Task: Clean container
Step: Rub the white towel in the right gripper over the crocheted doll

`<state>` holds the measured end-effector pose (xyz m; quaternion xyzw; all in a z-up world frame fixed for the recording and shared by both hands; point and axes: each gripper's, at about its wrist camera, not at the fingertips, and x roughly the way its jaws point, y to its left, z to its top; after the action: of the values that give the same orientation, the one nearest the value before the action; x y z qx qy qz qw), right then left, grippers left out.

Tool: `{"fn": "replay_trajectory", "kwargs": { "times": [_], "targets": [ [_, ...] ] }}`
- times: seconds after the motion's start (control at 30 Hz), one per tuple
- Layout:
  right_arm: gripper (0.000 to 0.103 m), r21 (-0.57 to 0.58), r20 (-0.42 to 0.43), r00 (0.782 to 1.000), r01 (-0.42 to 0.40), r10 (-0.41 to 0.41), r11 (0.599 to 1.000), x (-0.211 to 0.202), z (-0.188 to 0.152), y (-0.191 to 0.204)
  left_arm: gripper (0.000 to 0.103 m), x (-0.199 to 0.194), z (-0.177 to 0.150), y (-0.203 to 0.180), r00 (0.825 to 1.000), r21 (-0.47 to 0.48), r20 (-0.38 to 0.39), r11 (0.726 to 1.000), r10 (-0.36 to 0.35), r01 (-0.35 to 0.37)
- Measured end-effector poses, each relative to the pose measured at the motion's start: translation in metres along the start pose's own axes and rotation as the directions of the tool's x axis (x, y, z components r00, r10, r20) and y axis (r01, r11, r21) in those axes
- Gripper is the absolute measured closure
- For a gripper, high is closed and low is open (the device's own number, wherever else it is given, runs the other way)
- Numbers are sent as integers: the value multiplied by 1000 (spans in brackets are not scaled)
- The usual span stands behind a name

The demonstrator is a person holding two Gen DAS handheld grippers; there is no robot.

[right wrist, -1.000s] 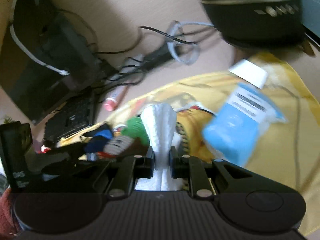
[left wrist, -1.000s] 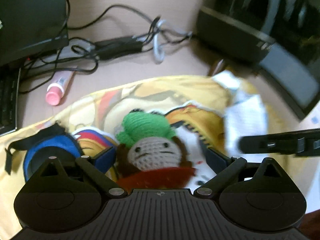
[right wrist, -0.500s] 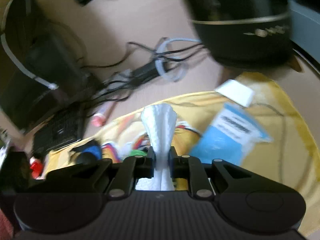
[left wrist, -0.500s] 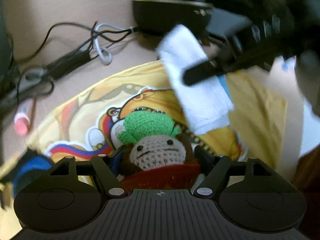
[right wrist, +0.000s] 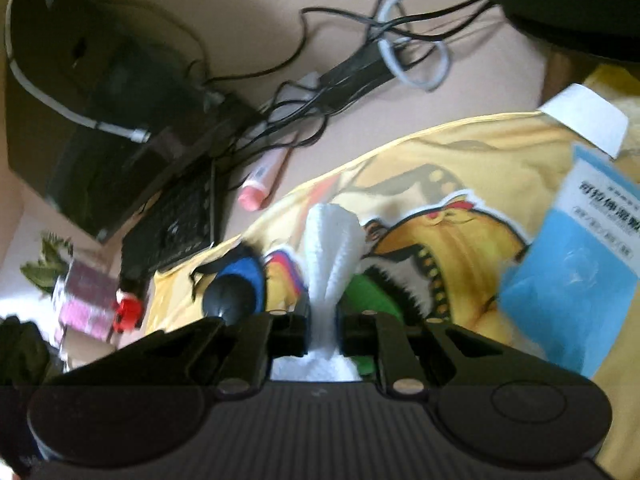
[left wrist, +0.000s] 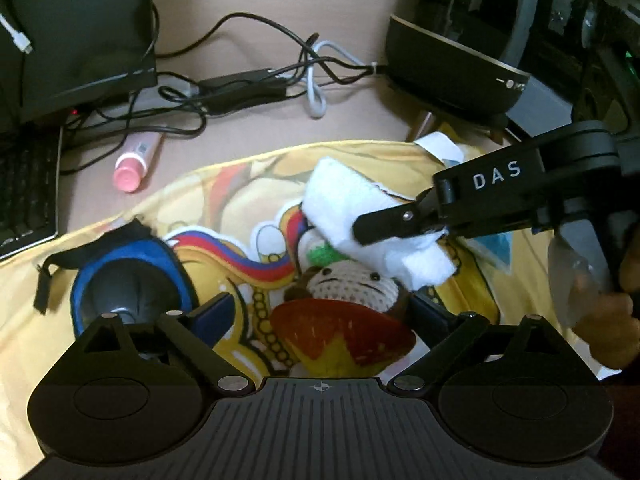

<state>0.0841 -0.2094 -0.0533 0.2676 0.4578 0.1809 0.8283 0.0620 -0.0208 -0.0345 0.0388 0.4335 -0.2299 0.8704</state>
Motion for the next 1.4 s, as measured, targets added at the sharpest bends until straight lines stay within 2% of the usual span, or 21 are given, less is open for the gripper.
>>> {"fn": "replay_trajectory", "kwargs": {
  "times": [0.1,0.17,0.3,0.4,0.47,0.53,0.63,0.7,0.8,0.87,0.93,1.0,1.03,1.07,1.13,1.2,1.23,1.27,1.33,1.4],
  "targets": [
    [88,-84,45,990,134,-130,987,-4,0,6,6,2,-2,-2,1000,7,-12,1000,1,-1],
    [88,-110,63,984,174,-168,978,-10,0,5,6,2,-4,-4,1000,15,-17,1000,3,-3],
    [88,-119,45,984,176,-172,977,-19,-4,4,5,0,-6,-3,1000,23,-21,1000,5,-5],
    [88,-130,-10,998,59,-61,990,-25,-12,15,4,0,-6,-4,1000,40,-26,999,9,-8],
    [88,-132,-49,999,-25,19,991,-29,-18,23,4,-1,-7,-4,1000,60,-28,998,9,-8],
    [88,-161,-76,996,-65,53,985,-29,-26,34,3,-3,-8,-4,999,78,-35,997,4,-2],
    [88,-185,-74,996,-61,48,981,-31,-30,38,3,-7,-14,-3,999,85,-47,996,-1,5],
    [88,-133,-65,997,-44,35,990,-32,-28,27,3,-9,-17,-3,999,77,-48,997,-3,7],
    [82,-47,-68,997,45,-48,998,-26,-27,5,3,-10,-18,-3,999,66,-41,998,-6,8],
    [82,-41,-64,991,112,-114,993,-23,-26,-3,3,-10,-18,-3,999,58,-40,998,-10,12],
    [77,-68,-41,988,149,-152,987,-24,-24,-5,3,-9,-18,-3,999,54,-43,998,-13,15],
    [66,-107,-11,987,160,-162,981,-24,-22,-1,2,-8,-18,-3,999,51,-45,999,-17,19],
    [56,-139,7,988,153,-153,978,-24,-20,5,2,-7,-18,-3,999,51,-48,998,-22,25],
    [54,-173,26,990,144,-141,974,-24,-19,10,2,-7,-19,-3,998,52,-50,998,-29,31],
    [54,-231,41,992,127,-121,965,-20,-17,21,2,-5,-19,-4,998,57,-55,998,-37,41],
    [67,-285,44,991,130,-123,950,-9,-15,31,2,-5,-19,-6,998,67,-59,997,-35,39],
    [78,-314,49,987,158,-150,936,-3,-15,35,2,-5,-20,-6,998,71,-59,997,-32,36],
    [80,-348,60,983,185,-175,919,0,-16,39,2,-5,-20,-6,998,74,-59,997,-28,33],
    [80,-402,45,982,186,-183,897,-1,-17,42,2,-7,-21,-3,998,65,-55,998,-22,26],
    [68,-426,6,983,168,-183,889,-4,-17,40,2,-7,-21,2,998,38,-54,999,-26,28]
  ]
}}
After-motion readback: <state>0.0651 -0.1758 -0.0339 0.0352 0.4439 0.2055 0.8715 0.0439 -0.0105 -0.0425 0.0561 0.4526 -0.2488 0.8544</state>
